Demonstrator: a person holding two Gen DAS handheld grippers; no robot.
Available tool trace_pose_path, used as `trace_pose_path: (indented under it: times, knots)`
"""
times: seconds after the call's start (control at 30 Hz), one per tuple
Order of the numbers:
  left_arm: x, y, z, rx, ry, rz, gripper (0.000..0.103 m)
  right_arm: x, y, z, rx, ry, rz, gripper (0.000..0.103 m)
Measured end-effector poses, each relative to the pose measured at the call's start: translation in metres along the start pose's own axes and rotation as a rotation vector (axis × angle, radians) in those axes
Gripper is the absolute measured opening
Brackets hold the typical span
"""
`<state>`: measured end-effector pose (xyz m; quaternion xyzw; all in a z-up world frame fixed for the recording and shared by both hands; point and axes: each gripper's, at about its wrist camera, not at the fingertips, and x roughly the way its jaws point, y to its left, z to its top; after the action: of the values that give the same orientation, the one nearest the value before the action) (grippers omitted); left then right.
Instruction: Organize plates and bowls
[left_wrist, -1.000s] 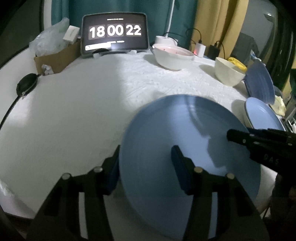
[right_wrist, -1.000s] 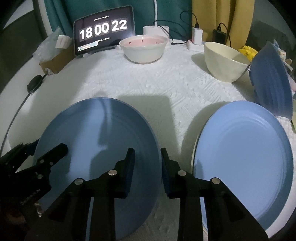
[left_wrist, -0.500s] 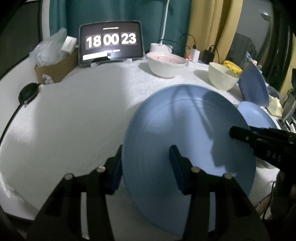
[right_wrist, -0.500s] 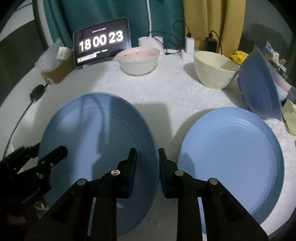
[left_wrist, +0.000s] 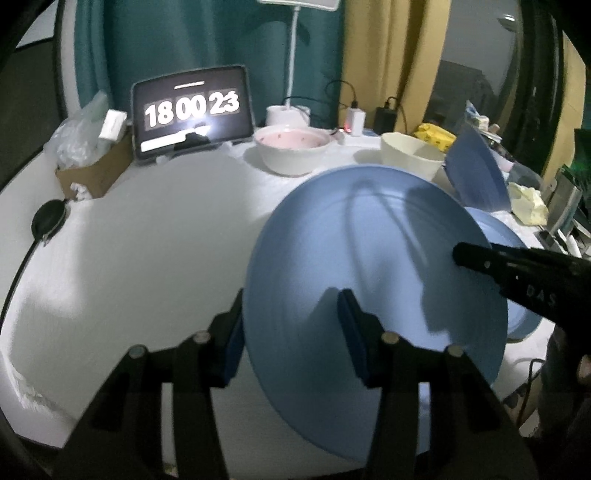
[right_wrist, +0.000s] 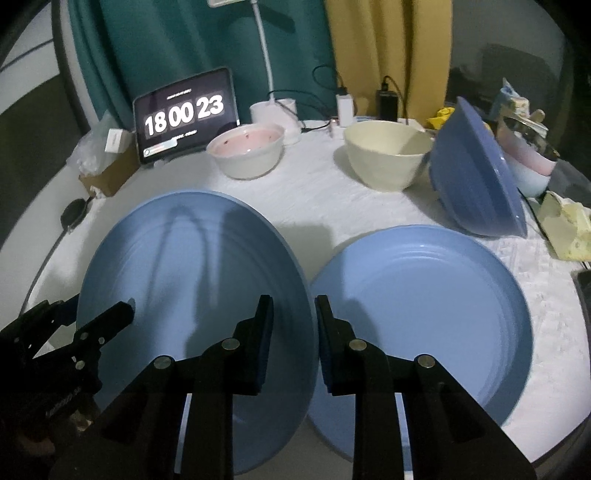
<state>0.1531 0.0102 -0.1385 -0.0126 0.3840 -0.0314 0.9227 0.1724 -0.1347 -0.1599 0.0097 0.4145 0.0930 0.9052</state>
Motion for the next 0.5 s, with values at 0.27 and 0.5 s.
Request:
trace_pose_path:
  times: [0.27, 0.5]
  knots:
    - [-0.005, -0.029, 0.006, 0.049, -0.007, -0.016, 0.049, -0.014, -0.028, -0.003, 0.047, -0.025, -0.004, 0.025]
    - [-0.006, -0.058, 0.011, 0.093, -0.007, -0.030, 0.049, -0.024, -0.054, -0.005, 0.089, -0.045, -0.008, 0.025]
